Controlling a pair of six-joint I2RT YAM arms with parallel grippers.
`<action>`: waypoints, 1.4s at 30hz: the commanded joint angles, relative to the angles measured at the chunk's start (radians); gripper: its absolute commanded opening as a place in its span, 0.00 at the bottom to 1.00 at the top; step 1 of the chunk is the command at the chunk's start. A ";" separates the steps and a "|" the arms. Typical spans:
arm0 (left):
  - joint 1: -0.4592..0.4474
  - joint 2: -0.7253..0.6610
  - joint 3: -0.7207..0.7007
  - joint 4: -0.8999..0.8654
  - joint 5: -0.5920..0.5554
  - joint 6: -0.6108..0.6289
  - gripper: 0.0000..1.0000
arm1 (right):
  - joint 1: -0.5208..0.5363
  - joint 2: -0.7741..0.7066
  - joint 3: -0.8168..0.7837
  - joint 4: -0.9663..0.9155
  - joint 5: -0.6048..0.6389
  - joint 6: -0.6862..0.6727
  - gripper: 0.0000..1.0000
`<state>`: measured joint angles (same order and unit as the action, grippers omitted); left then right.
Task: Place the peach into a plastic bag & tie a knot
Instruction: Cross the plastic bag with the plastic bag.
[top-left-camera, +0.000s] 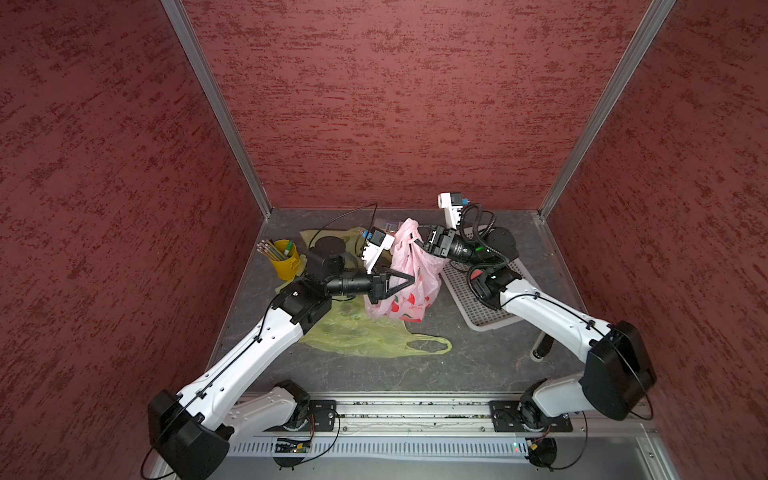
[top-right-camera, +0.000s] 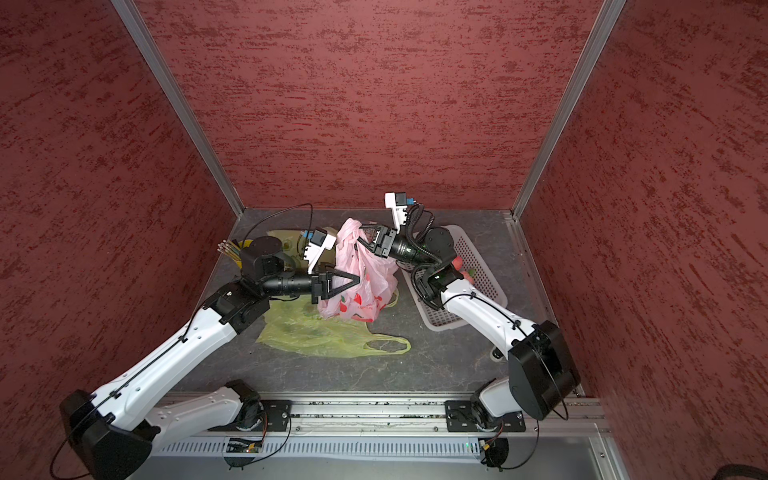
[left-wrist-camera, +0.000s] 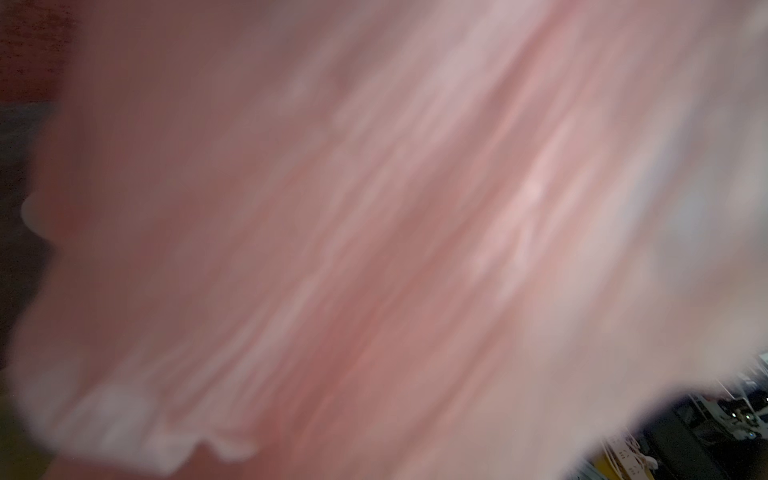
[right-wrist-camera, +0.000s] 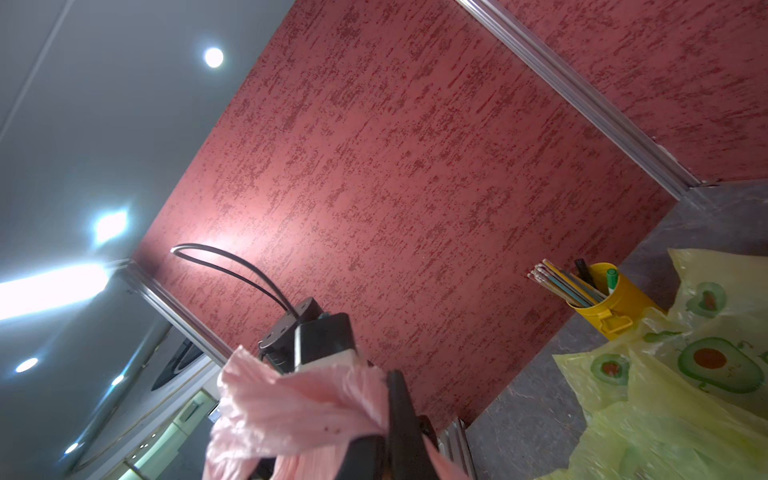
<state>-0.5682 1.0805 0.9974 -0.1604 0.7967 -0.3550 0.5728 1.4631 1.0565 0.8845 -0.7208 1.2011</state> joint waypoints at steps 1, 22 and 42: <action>-0.013 -0.007 -0.027 0.092 -0.056 -0.024 0.46 | 0.009 0.025 -0.004 0.240 -0.003 0.144 0.00; -0.126 0.006 -0.100 0.177 -0.264 0.010 0.66 | 0.015 0.131 0.069 0.393 0.054 0.205 0.00; 0.021 -0.325 -0.070 -0.236 -0.248 0.089 0.76 | -0.038 0.259 0.160 0.593 -0.097 0.369 0.00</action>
<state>-0.5610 0.7979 0.8894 -0.2783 0.5720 -0.3107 0.5442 1.7149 1.1877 1.4189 -0.7982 1.5455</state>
